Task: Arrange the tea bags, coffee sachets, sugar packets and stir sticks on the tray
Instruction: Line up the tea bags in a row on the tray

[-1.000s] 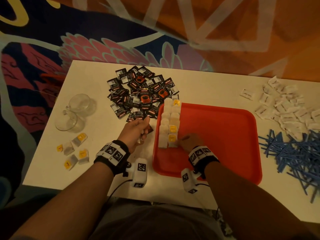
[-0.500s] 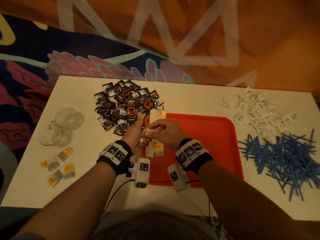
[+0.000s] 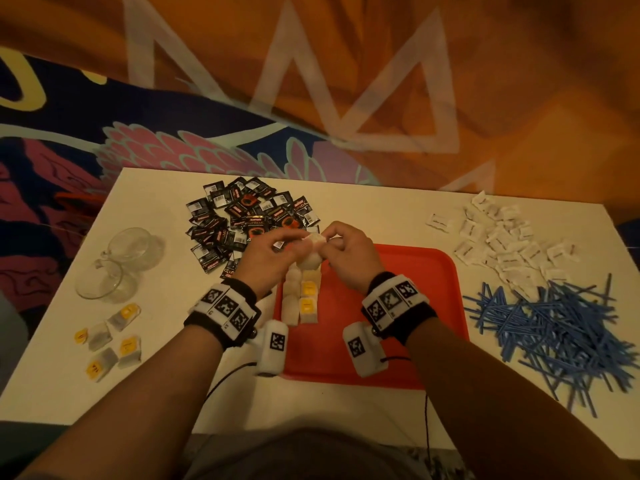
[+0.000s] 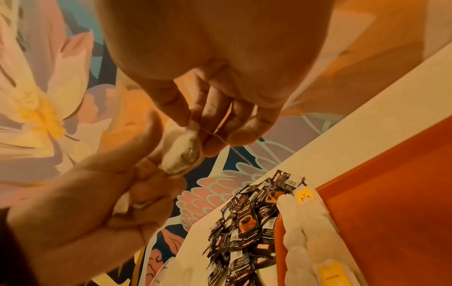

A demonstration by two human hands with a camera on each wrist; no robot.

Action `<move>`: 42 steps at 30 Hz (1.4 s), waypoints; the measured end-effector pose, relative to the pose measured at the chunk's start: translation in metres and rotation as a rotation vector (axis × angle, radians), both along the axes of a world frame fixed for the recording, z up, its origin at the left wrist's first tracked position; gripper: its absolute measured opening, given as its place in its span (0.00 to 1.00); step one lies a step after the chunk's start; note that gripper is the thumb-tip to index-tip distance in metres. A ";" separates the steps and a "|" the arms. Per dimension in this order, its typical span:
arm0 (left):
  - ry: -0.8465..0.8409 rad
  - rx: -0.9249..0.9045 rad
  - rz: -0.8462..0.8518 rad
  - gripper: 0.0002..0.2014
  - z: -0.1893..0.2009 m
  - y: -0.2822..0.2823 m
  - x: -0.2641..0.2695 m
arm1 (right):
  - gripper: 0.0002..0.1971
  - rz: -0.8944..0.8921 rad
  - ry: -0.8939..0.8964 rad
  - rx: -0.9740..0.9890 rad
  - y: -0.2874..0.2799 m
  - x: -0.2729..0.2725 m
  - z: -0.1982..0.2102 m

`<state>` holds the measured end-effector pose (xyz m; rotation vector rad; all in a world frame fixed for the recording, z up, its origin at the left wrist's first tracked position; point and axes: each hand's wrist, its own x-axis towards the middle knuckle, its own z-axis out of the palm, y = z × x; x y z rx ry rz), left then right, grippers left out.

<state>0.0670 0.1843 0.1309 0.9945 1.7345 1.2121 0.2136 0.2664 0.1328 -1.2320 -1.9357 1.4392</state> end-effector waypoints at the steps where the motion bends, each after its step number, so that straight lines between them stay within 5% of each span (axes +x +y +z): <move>1: 0.066 0.025 -0.019 0.06 0.002 0.003 0.000 | 0.08 0.012 -0.003 0.031 -0.001 0.001 0.002; 3: 0.127 0.048 -0.019 0.04 0.002 0.007 0.001 | 0.05 0.011 0.011 0.062 -0.003 0.001 0.003; 12: -0.106 0.046 0.163 0.03 -0.011 0.000 0.006 | 0.04 -0.026 0.031 -0.063 -0.015 0.002 -0.017; 18: -0.179 -0.206 0.367 0.04 -0.036 -0.022 -0.013 | 0.14 -0.054 -0.222 -0.246 -0.037 -0.003 -0.061; 25: -0.336 -0.335 0.431 0.05 -0.059 -0.059 -0.043 | 0.10 -0.049 -0.409 -0.502 -0.074 -0.016 -0.100; 31: -0.342 -0.393 0.426 0.07 -0.068 -0.077 -0.058 | 0.15 0.032 -0.671 -0.388 -0.089 -0.027 -0.121; 42: -0.338 -0.436 0.387 0.07 -0.080 -0.082 -0.068 | 0.13 -0.066 -0.781 -0.360 -0.096 -0.030 -0.131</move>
